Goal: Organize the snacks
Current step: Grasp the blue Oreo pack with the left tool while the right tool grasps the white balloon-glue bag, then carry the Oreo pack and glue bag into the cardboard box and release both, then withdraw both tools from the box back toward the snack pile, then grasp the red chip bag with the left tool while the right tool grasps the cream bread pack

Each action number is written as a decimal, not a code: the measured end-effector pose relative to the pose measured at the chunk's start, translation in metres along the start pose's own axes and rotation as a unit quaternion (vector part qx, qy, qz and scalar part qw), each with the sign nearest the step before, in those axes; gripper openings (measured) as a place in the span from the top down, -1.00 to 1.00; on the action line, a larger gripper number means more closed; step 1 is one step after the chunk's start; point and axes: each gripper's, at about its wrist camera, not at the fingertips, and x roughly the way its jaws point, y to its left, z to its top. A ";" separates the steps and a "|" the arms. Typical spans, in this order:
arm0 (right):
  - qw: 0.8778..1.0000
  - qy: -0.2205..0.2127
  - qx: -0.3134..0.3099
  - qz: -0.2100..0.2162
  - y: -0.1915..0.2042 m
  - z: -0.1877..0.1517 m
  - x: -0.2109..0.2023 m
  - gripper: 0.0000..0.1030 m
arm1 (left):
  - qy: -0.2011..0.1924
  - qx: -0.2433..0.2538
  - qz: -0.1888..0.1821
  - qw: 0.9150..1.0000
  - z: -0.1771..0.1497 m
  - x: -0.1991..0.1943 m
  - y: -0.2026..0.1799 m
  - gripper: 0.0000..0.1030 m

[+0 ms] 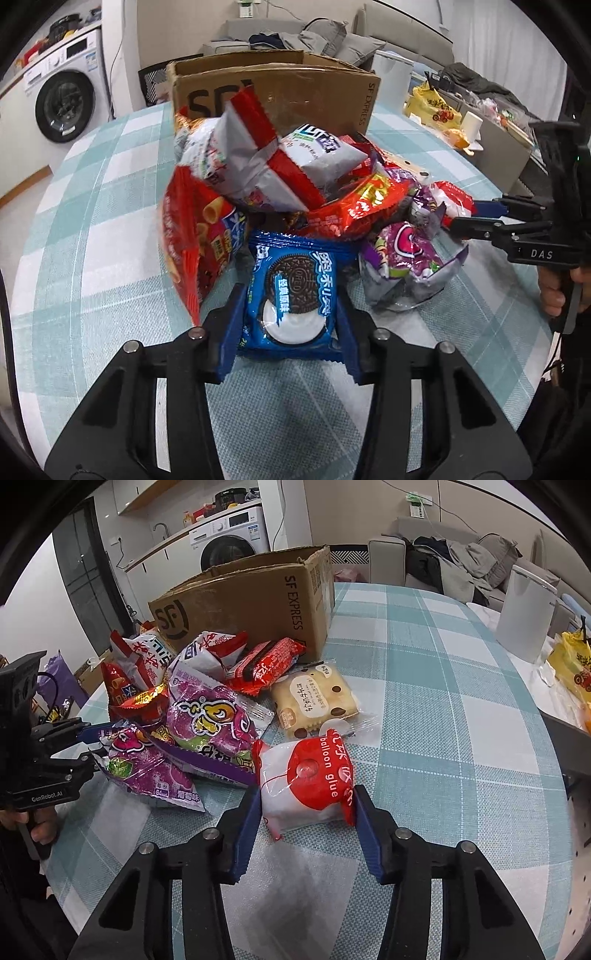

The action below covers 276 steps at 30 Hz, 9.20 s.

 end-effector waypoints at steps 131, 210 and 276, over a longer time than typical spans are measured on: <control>0.993 -0.111 0.032 -0.009 0.039 0.176 0.025 -0.07 | -0.084 -0.059 0.094 0.990 0.193 0.048 0.057 0.16; 0.998 -0.009 0.050 0.028 0.009 0.070 0.010 -0.99 | -0.014 -0.090 0.098 0.991 0.046 0.001 0.059 -0.99; 1.000 0.000 0.027 -0.004 -0.019 0.066 0.042 -0.06 | -0.006 -0.085 0.044 0.995 0.038 0.034 0.084 0.25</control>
